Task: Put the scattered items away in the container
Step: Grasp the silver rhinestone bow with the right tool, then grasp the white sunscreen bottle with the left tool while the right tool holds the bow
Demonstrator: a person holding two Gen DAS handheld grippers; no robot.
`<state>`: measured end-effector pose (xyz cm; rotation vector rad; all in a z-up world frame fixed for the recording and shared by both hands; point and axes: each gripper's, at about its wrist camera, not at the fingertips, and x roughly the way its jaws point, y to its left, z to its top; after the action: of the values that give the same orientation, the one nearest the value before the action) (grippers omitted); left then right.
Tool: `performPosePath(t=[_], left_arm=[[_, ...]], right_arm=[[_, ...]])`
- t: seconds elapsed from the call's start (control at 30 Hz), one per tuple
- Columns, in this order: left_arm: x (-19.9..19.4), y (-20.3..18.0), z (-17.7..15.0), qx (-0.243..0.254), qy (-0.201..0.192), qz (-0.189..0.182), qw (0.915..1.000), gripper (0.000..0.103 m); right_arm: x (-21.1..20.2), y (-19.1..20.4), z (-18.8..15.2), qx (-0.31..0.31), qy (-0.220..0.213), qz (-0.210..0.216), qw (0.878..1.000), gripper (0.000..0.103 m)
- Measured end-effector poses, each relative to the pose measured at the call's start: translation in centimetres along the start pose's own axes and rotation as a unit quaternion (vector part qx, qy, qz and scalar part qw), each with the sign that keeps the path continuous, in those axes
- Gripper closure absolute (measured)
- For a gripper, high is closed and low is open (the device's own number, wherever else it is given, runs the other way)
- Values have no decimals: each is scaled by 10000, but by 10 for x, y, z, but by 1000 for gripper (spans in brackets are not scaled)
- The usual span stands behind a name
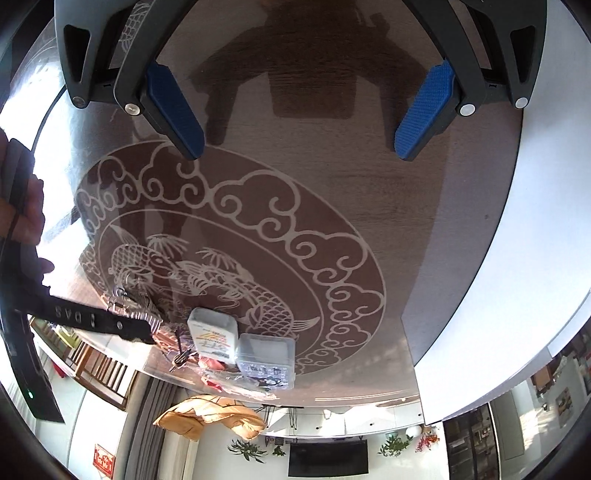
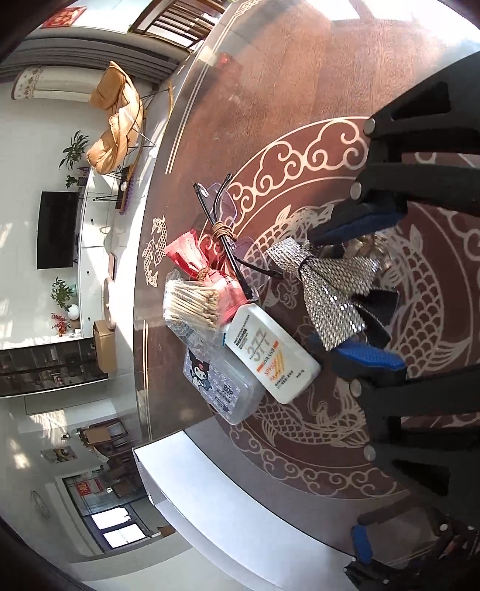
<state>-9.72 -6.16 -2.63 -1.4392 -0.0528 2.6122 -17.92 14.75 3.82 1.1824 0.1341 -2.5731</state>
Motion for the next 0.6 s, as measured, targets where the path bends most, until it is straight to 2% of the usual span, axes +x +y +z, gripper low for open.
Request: performPosePath(t=[0.07,0.23,0.33,0.43,0.6], left_arm=[[11,-7,16,40,-76,-130,9999,0],[55,-39,68,397,-133,215,9989,0],[75,-61,94,730,-67,156,9972,0],[87,-76,112,830,-62,93,9965,0],[99,-82,133,722,-127,147,9972,0]], right_arm=[[-24,-9,-25,-66,-71,-9,10000,62],[-75,-35,-81,78,-251,-191,9995,62],[-90,-45,-102,164,-493,-275,9983,62],[-90,-48,-101,192,-524,-189,9983,62],[-86,-55,-93,305,-554,12,9980,62]])
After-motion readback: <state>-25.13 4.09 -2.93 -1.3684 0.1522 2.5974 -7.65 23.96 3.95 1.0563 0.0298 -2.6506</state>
